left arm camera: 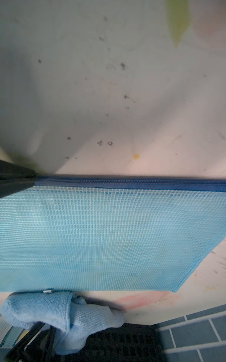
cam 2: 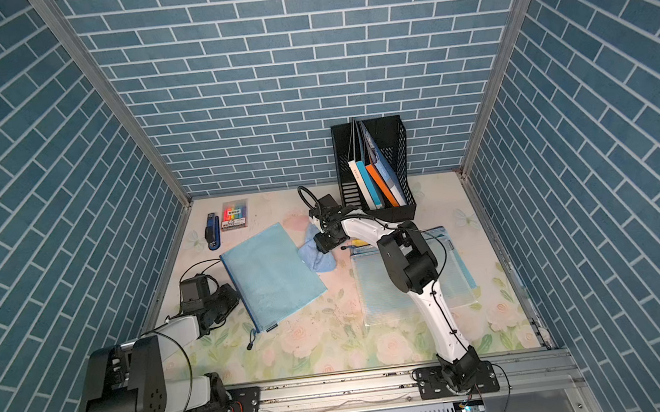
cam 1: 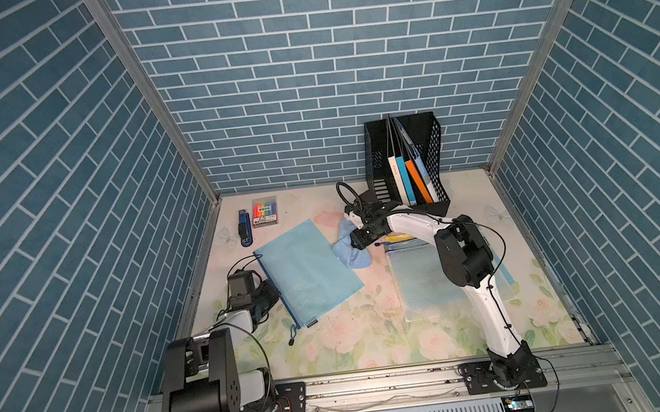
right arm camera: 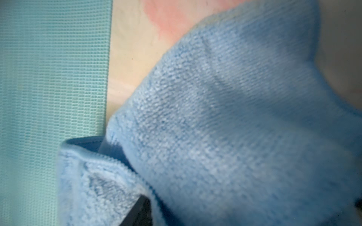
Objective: Wipe the document bag
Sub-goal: Pick up the cleaning item at the center of the board.
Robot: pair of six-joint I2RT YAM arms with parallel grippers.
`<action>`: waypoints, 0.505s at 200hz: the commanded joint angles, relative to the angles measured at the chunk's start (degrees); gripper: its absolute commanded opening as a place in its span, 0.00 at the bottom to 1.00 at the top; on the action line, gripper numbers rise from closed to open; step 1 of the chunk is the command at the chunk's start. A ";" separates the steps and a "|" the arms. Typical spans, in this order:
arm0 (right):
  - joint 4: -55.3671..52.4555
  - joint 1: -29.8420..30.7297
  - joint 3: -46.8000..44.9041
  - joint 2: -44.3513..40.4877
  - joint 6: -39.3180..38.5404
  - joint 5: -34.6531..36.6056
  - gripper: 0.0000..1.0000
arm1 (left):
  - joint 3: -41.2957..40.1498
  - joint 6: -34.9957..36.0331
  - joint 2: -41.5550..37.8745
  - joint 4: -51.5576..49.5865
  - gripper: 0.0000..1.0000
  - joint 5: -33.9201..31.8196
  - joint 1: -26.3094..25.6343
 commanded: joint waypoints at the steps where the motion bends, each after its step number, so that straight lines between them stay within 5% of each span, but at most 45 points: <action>1: -4.45 2.18 -1.62 2.61 -1.86 -5.89 0.41 | 0.30 1.59 0.04 -4.65 0.00 1.36 -0.20; 30: -2.90 2.17 -3.21 -3.36 -2.04 -6.26 0.04 | 0.57 2.12 -1.23 -5.93 0.00 2.07 -0.55; 67: -3.77 2.28 -2.90 -11.57 -1.14 -12.08 0.00 | 1.27 3.03 -3.95 -7.98 0.00 3.03 -0.81; 101: -0.61 3.34 -6.05 -18.44 0.62 -24.37 0.00 | 2.20 3.78 -5.94 -9.36 0.00 6.09 -1.22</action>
